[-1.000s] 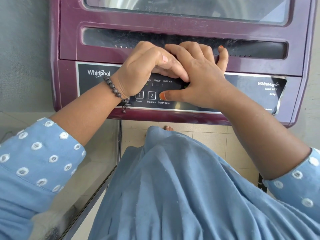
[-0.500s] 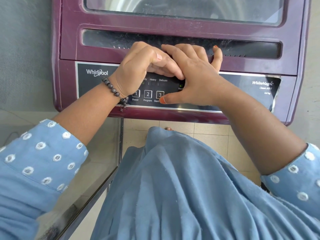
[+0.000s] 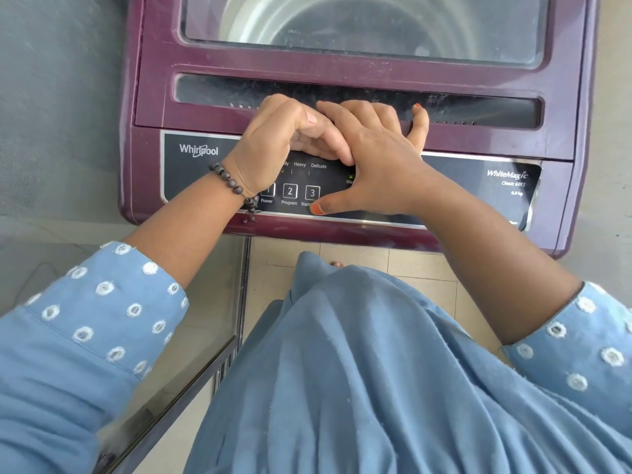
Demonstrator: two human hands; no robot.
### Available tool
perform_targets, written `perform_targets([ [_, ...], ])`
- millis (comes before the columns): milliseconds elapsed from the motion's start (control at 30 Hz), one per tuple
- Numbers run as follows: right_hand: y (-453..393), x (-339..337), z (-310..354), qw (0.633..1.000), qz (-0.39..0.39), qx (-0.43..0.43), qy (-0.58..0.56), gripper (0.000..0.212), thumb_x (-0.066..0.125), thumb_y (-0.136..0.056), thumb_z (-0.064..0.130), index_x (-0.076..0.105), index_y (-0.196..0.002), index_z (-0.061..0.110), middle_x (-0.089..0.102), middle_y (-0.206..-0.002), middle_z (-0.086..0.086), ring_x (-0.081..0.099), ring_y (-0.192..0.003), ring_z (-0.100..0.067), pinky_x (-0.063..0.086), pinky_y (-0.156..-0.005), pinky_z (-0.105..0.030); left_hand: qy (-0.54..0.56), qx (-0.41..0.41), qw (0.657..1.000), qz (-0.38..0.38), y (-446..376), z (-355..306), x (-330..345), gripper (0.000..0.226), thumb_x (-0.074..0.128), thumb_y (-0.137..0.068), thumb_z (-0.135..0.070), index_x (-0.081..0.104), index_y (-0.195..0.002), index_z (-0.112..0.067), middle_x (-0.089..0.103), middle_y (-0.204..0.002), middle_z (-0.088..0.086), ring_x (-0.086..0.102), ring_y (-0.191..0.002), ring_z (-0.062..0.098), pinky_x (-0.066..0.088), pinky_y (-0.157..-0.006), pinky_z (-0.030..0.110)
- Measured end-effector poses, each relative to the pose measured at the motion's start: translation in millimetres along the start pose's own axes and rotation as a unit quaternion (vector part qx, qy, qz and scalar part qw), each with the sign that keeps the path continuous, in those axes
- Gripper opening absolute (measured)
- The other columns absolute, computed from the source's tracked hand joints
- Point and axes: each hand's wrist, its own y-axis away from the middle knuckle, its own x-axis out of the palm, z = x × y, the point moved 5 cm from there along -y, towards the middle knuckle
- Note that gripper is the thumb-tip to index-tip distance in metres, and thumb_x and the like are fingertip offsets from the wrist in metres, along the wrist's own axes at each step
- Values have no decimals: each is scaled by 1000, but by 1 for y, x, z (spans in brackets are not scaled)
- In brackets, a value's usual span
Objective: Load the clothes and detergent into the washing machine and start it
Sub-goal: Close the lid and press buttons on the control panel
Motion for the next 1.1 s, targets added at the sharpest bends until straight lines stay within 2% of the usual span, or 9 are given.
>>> perform_targets([
  [100, 0, 1, -1, 1000, -1, -1, 1, 119, 75, -60, 70, 14, -154, 32, 25, -153, 8, 17, -144, -22, -7, -110, -69, -6, -10, 1000, -15, 0, -1, 2, 50, 25, -81, -13, 74, -87, -8, 76, -82, 6, 70, -86, 20, 54, -79, 26],
  [400, 0, 0, 0, 1000, -9, -5, 1, 117, 74, -62, 69, 13, -155, 32, 26, -153, 7, 16, -145, -23, -7, -111, -68, -6, -19, 999, -36, 0, -2, 3, 50, 25, -80, -13, 74, -85, -6, 76, -76, 5, 70, -81, 18, 54, -77, 25],
  [633, 1, 0, -1, 1000, -15, -8, 1, 115, 72, -64, 70, 14, -155, 31, 26, -153, 7, 16, -145, -23, -7, -111, -68, -1, -17, 999, -36, 1, -2, 4, 50, 35, -72, -36, 74, -83, -8, 76, -77, 6, 71, -81, 18, 54, -76, 24],
  [833, 3, -1, -4, 996, -82, -3, -39, 88, 62, -79, 66, 29, -150, 29, 37, -150, 8, 26, -143, -20, -3, -114, -64, -1, -14, 996, -87, 6, 0, 7, 50, 33, -73, -37, 75, -79, -10, 76, -79, 4, 71, -83, 17, 54, -78, 25],
  [1033, 5, 2, -2, 985, -168, 11, -42, 74, 62, -83, 58, 40, -144, 22, 42, -146, 5, 38, -137, -20, 4, -114, -57, -15, -8, 993, -113, 11, 3, 9, 49, 32, -80, -36, 74, -80, -10, 76, -85, 2, 70, -90, 18, 52, -83, 25],
  [1100, 5, 3, -4, 983, -175, 11, -48, 73, 63, -84, 55, 40, -144, 21, 42, -146, 4, 41, -135, -20, 6, -114, -56, -17, -1, 993, -117, 12, 4, 12, 47, 32, -83, -34, 73, -81, -11, 75, -84, 0, 70, -89, 15, 52, -83, 23],
])
